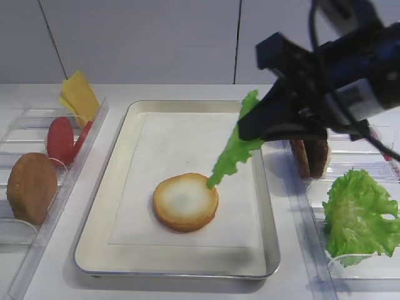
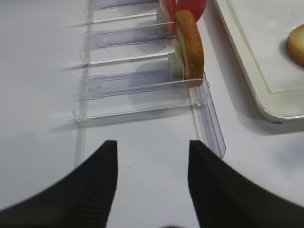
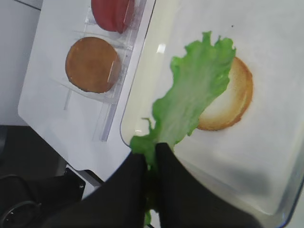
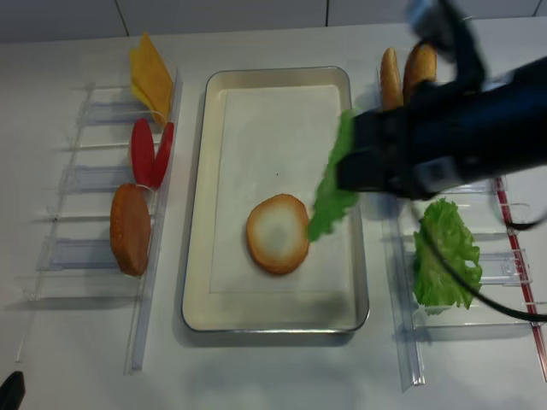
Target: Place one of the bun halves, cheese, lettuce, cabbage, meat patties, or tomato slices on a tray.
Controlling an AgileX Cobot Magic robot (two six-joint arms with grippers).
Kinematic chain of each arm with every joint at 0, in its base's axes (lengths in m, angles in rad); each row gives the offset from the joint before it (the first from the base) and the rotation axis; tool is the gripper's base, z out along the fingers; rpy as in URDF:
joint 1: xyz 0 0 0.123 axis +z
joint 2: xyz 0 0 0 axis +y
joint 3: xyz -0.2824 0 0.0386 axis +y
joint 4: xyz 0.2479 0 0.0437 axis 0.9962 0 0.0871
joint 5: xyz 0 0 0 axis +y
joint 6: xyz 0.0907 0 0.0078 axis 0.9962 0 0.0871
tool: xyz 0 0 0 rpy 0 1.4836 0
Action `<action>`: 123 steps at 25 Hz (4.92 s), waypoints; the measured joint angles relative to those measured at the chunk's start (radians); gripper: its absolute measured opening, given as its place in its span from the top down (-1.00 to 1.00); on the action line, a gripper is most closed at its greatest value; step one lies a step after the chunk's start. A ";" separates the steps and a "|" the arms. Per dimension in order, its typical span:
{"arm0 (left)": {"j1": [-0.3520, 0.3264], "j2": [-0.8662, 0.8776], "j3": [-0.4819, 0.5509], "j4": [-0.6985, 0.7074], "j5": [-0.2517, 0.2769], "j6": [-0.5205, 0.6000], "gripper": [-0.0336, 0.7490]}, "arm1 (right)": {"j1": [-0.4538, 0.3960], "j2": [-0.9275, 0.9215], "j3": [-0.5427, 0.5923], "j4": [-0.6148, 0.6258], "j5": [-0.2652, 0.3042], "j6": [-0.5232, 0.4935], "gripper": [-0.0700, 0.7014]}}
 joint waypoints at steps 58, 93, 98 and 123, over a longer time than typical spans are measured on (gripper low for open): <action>0.000 0.000 0.000 0.000 0.000 0.000 0.09 | 0.129 0.432 -0.240 -0.429 0.002 0.092 -0.19; 0.000 0.000 0.000 0.000 -0.002 0.000 0.09 | 0.129 -0.384 -0.103 -0.884 0.397 0.390 -0.18; 0.000 0.000 0.000 0.000 -0.002 0.000 0.09 | 0.129 -0.629 0.009 -0.950 0.409 0.399 -0.18; 0.000 0.000 0.001 0.002 -0.004 0.000 0.09 | -0.444 -1.284 0.428 -0.914 0.294 0.227 -0.13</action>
